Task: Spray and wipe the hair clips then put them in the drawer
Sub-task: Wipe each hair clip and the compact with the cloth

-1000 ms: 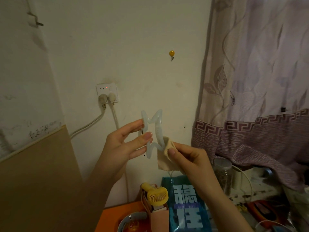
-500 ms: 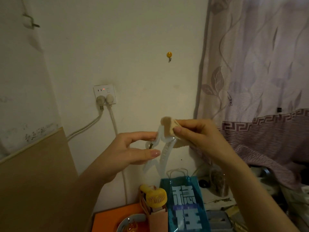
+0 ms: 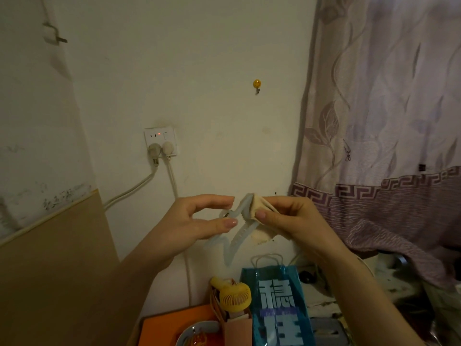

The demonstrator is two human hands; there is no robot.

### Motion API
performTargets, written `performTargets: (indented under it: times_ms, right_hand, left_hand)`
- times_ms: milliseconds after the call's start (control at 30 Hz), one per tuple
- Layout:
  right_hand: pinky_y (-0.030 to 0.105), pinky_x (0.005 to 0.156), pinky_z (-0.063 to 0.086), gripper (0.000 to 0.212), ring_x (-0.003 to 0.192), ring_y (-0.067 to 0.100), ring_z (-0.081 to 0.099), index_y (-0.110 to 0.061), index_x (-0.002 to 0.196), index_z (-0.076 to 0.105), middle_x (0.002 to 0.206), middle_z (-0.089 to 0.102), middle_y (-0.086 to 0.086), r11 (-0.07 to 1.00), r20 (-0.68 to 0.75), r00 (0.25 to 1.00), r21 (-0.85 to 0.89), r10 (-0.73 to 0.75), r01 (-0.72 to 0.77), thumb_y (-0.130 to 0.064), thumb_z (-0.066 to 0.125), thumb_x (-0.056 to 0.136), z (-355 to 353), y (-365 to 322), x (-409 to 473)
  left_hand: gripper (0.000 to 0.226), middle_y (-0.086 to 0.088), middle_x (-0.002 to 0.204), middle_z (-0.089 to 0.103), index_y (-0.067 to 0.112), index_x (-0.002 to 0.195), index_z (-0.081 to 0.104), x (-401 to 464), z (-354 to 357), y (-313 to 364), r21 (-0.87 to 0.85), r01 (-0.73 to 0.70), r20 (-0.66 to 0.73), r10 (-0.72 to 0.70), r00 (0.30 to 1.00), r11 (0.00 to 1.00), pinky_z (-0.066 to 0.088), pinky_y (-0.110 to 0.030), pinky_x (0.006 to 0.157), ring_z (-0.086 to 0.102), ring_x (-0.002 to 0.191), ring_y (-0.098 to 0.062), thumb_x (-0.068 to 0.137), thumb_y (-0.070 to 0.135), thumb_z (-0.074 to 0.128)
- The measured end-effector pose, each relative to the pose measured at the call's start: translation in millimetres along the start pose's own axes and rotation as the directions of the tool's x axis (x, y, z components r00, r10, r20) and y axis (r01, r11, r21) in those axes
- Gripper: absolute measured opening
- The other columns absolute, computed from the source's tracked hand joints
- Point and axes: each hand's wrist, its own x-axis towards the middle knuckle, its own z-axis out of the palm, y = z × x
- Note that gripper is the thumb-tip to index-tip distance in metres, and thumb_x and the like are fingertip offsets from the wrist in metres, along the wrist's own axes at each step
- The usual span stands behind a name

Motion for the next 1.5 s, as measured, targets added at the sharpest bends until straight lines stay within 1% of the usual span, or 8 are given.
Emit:
performTargets:
  times_ms: [167, 367, 533, 767, 933, 1133, 1333, 1500]
  right_hand:
    - [0.023, 0.062, 0.055, 0.041, 0.070, 0.017, 0.066, -0.005, 0.105, 0.071, 0.084, 0.074, 0.010, 0.998, -0.117, 0.993, 0.057, 0.026, -0.020, -0.024, 0.067, 0.070, 8.5, 9.4, -2.8]
    - [0.029, 0.065, 0.055, 0.034, 0.077, 0.018, 0.066, -0.014, 0.099, 0.074, 0.087, 0.075, 0.007, 0.963, -0.325, 0.938, 0.267, 0.117, -0.028, -0.029, 0.068, 0.068, 17.5, 19.7, -2.7]
    - [0.030, 0.069, 0.055, 0.040, 0.086, 0.020, 0.067, -0.009, 0.104, 0.073, 0.096, 0.074, 0.010, 0.909, -0.442, 0.878, 0.417, 0.185, 0.018, -0.026, 0.070, 0.068, 33.5, 27.8, -2.7]
    - [0.044, 0.087, 0.053, 0.045, 0.095, 0.030, 0.066, -0.008, 0.105, 0.073, 0.097, 0.074, 0.012, 0.925, -0.434, 0.883, 0.380, 0.178, 0.000, -0.026, 0.073, 0.064, 37.8, 33.5, -8.6]
    - [0.045, 0.082, 0.053, 0.034, 0.085, 0.030, 0.066, -0.008, 0.097, 0.076, 0.090, 0.074, 0.016, 0.950, -0.413, 0.897, 0.313, 0.160, -0.026, -0.027, 0.073, 0.069, 33.1, 36.1, -11.0]
    - [0.022, 0.056, 0.052, 0.034, 0.073, 0.014, 0.068, -0.013, 0.097, 0.074, 0.086, 0.075, 0.003, 0.968, -0.436, 0.885, 0.244, 0.163, -0.059, -0.030, 0.067, 0.068, 9.0, 34.0, -12.9]
    - [0.015, 0.061, 0.052, 0.039, 0.085, 0.012, 0.070, -0.016, 0.107, 0.072, 0.096, 0.075, -0.001, 0.993, -0.356, 0.933, 0.116, 0.057, -0.017, -0.034, 0.063, 0.074, -5.7, 25.6, -14.7]
    - [0.020, 0.066, 0.054, 0.037, 0.080, 0.014, 0.070, -0.012, 0.107, 0.071, 0.092, 0.075, 0.003, 0.999, -0.172, 0.985, 0.040, 0.012, -0.005, -0.026, 0.064, 0.074, 4.9, 25.0, -11.4]
  left_hand:
    - [0.059, 0.013, 0.110, 0.069, 0.034, 0.109, 0.068, 2.3, 3.3, -4.5, -0.030, -0.009, -0.148, 0.005, 0.989, 0.999, 0.054, -0.029, 0.084, 0.069, 0.095, -0.007, 0.053, 0.054, 0.074]
    - [0.084, 0.013, 0.111, 0.066, 0.038, 0.127, 0.055, -3.9, 13.1, -10.5, -0.073, 0.008, -0.278, -0.028, 0.960, 0.997, 0.048, -0.008, 0.066, 0.061, 0.089, 0.016, 0.047, 0.052, 0.077]
    - [0.079, 0.002, 0.100, 0.074, 0.032, 0.123, 0.055, -10.8, 31.9, -18.3, -0.214, -0.004, -0.317, -0.065, 0.946, 0.977, 0.054, -0.034, 0.086, 0.070, 0.091, -0.007, 0.049, 0.042, 0.080]
    - [0.061, 0.001, 0.097, 0.075, 0.030, 0.121, 0.058, -9.7, 33.1, -26.4, -0.280, -0.038, -0.354, -0.066, 0.933, 0.959, 0.052, -0.045, 0.093, 0.069, 0.098, -0.015, 0.065, 0.023, 0.079]
    - [0.058, -0.001, 0.094, 0.076, 0.031, 0.122, 0.058, -9.8, 30.5, -27.1, -0.289, -0.069, -0.349, -0.038, 0.936, 0.955, 0.051, -0.038, 0.092, 0.071, 0.095, -0.017, 0.069, 0.019, 0.076]
    - [0.072, -0.003, 0.093, 0.076, 0.033, 0.125, 0.056, -11.5, 16.5, -26.9, -0.286, -0.055, -0.297, -0.034, 0.954, 0.957, 0.056, -0.029, 0.082, 0.072, 0.091, -0.019, 0.056, 0.034, 0.078]
    - [0.064, -0.003, 0.092, 0.076, 0.039, 0.120, 0.057, -10.6, 16.4, -29.5, -0.252, -0.045, -0.271, -0.026, 0.962, 0.967, 0.046, -0.042, 0.097, 0.071, 0.093, -0.015, 0.060, 0.032, 0.077]
    - [0.065, -0.003, 0.093, 0.076, 0.035, 0.125, 0.055, -5.7, 22.6, -28.8, -0.277, -0.057, -0.234, -0.010, 0.972, 0.959, 0.056, -0.025, 0.084, 0.071, 0.093, -0.016, 0.063, 0.027, 0.076]
